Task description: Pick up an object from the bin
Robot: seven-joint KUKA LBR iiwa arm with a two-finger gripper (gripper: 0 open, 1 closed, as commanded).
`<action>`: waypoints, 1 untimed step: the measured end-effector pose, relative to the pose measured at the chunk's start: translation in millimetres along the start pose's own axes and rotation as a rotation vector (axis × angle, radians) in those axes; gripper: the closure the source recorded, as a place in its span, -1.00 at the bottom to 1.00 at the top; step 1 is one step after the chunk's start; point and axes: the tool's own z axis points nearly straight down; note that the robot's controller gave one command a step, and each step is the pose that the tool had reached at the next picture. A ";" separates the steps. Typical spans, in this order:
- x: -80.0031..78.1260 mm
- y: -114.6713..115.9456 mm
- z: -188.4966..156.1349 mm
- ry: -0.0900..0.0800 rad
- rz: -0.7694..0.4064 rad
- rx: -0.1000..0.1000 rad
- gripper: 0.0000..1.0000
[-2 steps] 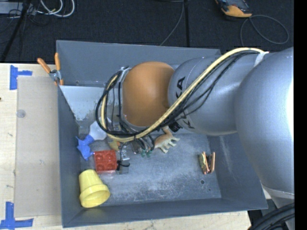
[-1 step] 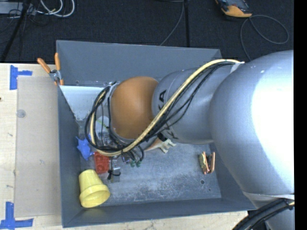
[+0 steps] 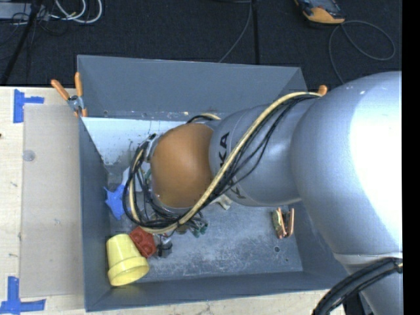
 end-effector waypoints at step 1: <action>0.0 -0.1 0.0 0.000 0.001 0.000 1.00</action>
Offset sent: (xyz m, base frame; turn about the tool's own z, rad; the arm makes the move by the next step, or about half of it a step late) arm -0.0008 0.0092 0.1186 0.0098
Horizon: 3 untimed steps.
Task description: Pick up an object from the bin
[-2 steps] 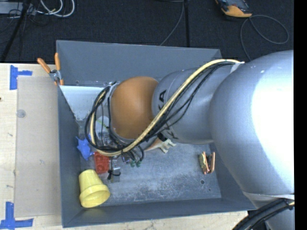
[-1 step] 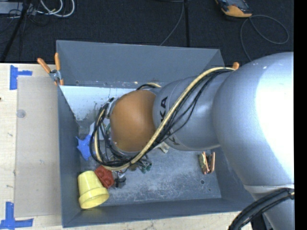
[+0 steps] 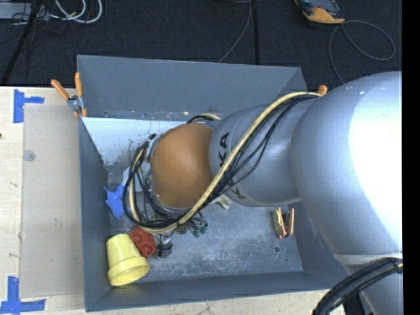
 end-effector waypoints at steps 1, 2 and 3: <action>-5.3 7.9 -118.3 -0.001 0.013 -0.001 1.00; -5.2 7.7 -118.2 0.000 0.015 -0.001 1.00; -6.0 10.2 -155.2 0.008 0.006 -0.003 1.00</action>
Offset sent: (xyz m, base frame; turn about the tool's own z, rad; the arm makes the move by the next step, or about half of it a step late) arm 0.0000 0.0000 0.0000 0.0000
